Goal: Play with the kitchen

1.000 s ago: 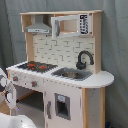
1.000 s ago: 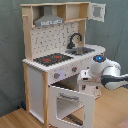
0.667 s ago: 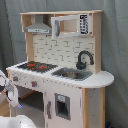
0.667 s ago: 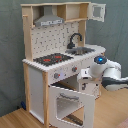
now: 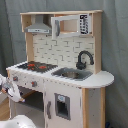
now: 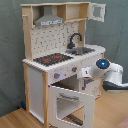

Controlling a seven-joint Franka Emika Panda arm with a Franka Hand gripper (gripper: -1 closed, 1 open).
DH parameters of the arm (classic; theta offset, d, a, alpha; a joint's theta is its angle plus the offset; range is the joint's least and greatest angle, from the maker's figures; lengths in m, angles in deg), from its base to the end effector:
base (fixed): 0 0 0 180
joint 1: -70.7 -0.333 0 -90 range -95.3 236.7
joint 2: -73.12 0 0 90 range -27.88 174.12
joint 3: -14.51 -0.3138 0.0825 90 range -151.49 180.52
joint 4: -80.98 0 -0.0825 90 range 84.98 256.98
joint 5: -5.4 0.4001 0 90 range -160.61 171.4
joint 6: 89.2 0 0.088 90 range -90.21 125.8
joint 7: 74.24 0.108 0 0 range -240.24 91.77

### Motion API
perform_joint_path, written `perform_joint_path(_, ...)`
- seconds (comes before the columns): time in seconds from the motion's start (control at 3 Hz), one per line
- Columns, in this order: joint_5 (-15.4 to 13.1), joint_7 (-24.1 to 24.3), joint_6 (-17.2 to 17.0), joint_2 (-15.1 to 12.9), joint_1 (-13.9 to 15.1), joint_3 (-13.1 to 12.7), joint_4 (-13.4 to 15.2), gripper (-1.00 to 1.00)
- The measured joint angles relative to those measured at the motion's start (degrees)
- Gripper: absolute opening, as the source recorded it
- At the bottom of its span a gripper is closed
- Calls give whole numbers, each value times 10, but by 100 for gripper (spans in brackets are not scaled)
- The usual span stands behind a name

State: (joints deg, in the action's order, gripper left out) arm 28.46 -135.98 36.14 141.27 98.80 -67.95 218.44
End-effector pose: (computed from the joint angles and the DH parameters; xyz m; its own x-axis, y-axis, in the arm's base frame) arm 0.2793 0.3917 0.3604 0.0746 0.8525 -0.5173 0.7983 0.2598 0.5433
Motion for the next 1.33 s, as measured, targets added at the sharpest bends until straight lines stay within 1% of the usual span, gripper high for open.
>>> perform_joint_path(0.33, -27, -20, 20, 48, -12, 13, 3, 100)
perform_joint_path(0.67, -32, -28, 67, 93, -25, 19, 27, 100)
perform_joint_path(1.33, -32, -30, 162, 158, -50, 29, 73, 100)
